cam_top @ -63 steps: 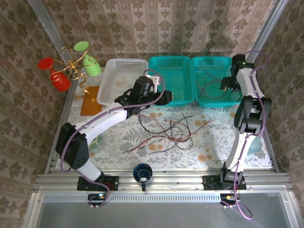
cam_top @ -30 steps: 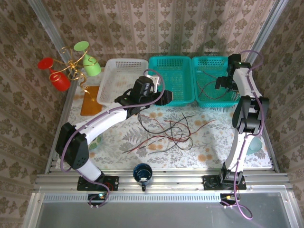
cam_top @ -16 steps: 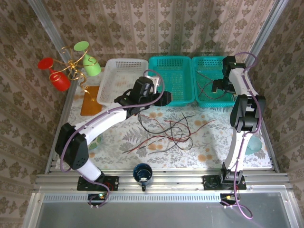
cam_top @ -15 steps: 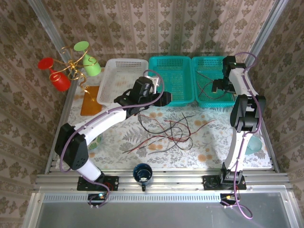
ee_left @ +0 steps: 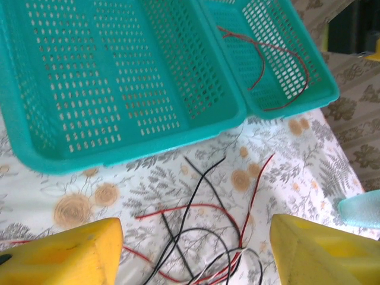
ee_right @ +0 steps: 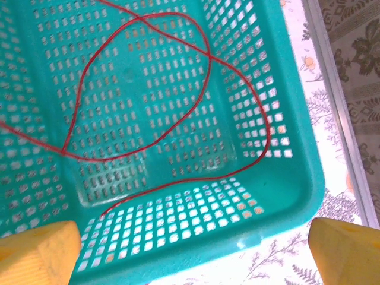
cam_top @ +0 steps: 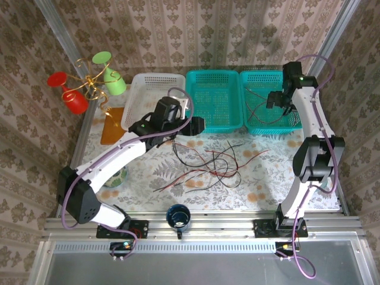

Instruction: Untangle the cables

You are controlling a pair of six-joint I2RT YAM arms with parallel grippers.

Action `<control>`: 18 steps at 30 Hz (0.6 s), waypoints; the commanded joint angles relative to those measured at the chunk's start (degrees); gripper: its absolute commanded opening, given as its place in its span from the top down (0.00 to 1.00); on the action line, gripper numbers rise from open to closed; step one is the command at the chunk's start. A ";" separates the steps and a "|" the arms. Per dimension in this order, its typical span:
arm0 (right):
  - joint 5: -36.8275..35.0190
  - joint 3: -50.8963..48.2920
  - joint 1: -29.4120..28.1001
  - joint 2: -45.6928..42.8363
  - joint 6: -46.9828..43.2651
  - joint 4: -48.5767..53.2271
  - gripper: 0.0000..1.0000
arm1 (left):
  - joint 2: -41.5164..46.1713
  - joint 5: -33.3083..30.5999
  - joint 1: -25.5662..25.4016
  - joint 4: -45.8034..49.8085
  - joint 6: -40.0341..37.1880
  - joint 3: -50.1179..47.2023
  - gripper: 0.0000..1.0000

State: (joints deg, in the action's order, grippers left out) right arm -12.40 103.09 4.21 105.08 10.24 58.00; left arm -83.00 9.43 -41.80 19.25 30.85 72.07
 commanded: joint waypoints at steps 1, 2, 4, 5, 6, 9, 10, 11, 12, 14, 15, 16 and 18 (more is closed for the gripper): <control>0.75 -6.75 -4.70 -4.69 2.62 0.08 0.00 | 2.58 -0.28 0.25 5.94 -1.66 -2.41 0.33; 0.96 -9.34 -6.15 -6.27 3.66 -0.77 0.00 | 3.18 -0.45 0.23 6.96 -1.82 -3.02 0.33; 1.62 -15.42 -9.66 -9.89 5.48 -2.87 0.00 | 4.52 -1.05 0.29 9.50 -2.43 -4.53 0.33; 1.59 -17.69 -10.99 -11.33 6.48 -3.46 0.00 | 5.04 -1.24 0.24 10.50 -2.77 -5.18 0.33; 2.24 -20.04 -12.31 -12.98 7.51 -3.89 0.00 | 5.70 -1.38 0.23 11.93 -3.08 -5.93 0.33; 4.63 -26.09 -16.10 -17.83 10.91 -5.23 0.03 | 7.41 -2.16 0.24 14.93 -3.58 -8.37 0.33; 5.22 -28.03 -17.36 -19.65 12.06 -5.62 0.04 | 8.03 -2.19 0.23 15.35 -3.56 -9.54 0.33; 6.00 -29.65 -18.45 -21.07 13.14 -5.88 0.06 | 8.51 -2.22 0.25 15.54 -3.51 -10.49 0.33; 7.68 -31.68 -19.57 -22.70 14.37 -6.56 0.08 | 8.96 -2.08 0.30 15.58 -3.35 -11.69 0.33; 10.73 -35.24 -21.78 -24.89 17.19 -7.76 0.13 | 9.33 -1.39 0.25 15.52 -2.73 -13.84 0.34; 12.23 -37.00 -23.00 -26.69 18.81 -8.56 0.16 | 9.34 -0.69 0.23 15.31 -2.57 -14.95 0.34; 13.12 -38.60 -24.49 -27.71 20.36 -9.26 0.17 | 9.35 -0.07 0.15 15.13 -2.63 -16.11 0.35; 14.57 -41.50 -27.14 -28.84 23.39 -11.47 0.18 | 9.27 0.20 -0.27 15.03 -2.54 -17.97 0.37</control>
State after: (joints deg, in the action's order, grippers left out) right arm -2.46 64.58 -20.29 77.93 26.85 50.00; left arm -74.41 8.62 -41.82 32.21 28.73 56.07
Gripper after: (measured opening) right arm 0.827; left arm 0.641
